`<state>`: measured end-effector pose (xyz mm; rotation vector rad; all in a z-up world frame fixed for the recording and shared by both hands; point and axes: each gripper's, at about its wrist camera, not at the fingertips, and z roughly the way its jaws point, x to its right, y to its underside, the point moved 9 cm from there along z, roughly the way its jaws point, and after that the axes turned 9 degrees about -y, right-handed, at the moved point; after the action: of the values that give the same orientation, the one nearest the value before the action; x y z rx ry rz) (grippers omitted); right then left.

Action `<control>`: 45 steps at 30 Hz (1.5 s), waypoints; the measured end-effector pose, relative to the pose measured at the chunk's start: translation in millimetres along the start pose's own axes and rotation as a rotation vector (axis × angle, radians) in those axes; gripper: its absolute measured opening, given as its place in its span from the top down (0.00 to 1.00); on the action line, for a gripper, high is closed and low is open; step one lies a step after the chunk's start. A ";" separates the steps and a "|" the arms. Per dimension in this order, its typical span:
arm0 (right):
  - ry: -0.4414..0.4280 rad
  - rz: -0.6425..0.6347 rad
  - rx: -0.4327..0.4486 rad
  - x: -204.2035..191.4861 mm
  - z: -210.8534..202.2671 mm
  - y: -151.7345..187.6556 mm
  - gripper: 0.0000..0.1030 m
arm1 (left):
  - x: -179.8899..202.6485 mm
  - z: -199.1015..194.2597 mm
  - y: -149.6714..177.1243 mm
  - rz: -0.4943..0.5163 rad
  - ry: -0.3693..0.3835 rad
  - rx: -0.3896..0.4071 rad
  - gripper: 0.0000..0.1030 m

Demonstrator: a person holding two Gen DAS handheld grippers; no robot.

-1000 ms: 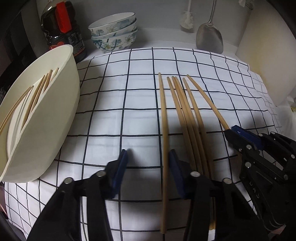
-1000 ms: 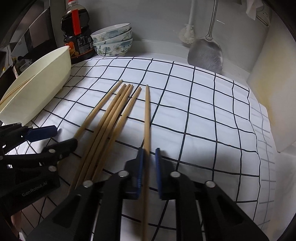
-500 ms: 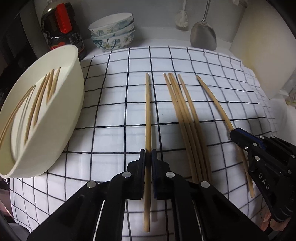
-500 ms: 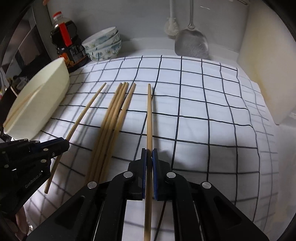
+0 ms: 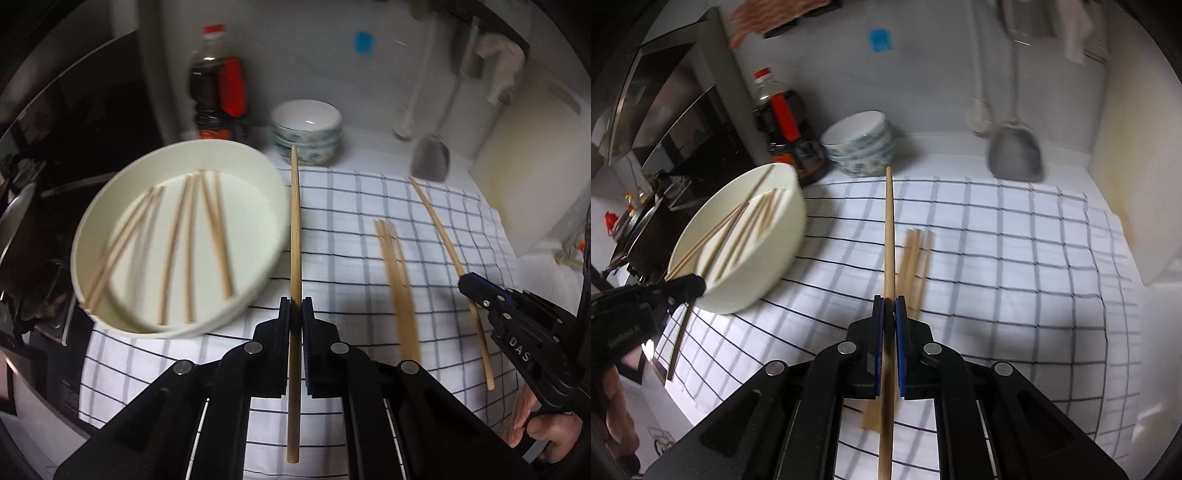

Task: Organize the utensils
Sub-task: 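Carry both held chopsticks over the white bowl and lower them inside, then open both tools to release the chopsticks into the white bowl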

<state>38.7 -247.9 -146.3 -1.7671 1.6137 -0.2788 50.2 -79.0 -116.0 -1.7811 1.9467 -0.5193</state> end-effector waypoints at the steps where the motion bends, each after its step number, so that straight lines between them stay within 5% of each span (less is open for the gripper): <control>1: -0.001 -0.007 -0.003 -9.3 3.3 -4.1 0.94 | -14.5 0.3 -3.3 -0.014 -0.005 0.000 0.93; 9: -0.043 0.013 -0.004 -100.7 53.8 -39.1 0.94 | -125.9 26.6 -34.3 -0.042 -0.040 0.005 0.93; 15: -0.088 -0.007 -0.033 -163.0 96.6 -53.2 0.94 | -175.8 67.8 -41.4 -0.036 -0.049 -0.060 0.93; 23: -0.130 -0.006 -0.120 -196.3 142.9 -64.8 0.94 | -189.2 105.1 -42.3 -0.047 -0.048 -0.128 0.93; 36: -0.132 -0.021 -0.192 -189.4 173.6 -80.0 0.94 | -178.8 136.8 -47.3 -0.060 -0.035 -0.215 0.92; 38: -0.116 -0.011 -0.184 -183.4 171.6 -82.9 0.83 | -181.9 130.0 -51.2 -0.063 -0.067 -0.201 0.56; 39: -0.113 -0.008 -0.171 -180.8 167.6 -85.0 0.75 | -185.2 124.0 -54.6 -0.069 -0.085 -0.174 0.23; 41: -0.102 -0.010 -0.145 -177.6 160.9 -89.0 0.71 | -193.8 107.1 -63.6 -0.084 -0.117 -0.099 0.17; 45: -0.081 -0.014 -0.124 -168.6 150.4 -90.3 0.71 | -209.1 90.6 -65.0 -0.105 -0.151 -0.087 0.16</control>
<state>165.9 -40.5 -147.6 -1.8589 1.5919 -0.1137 168.5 125.0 -139.6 -1.9255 1.8054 -0.3275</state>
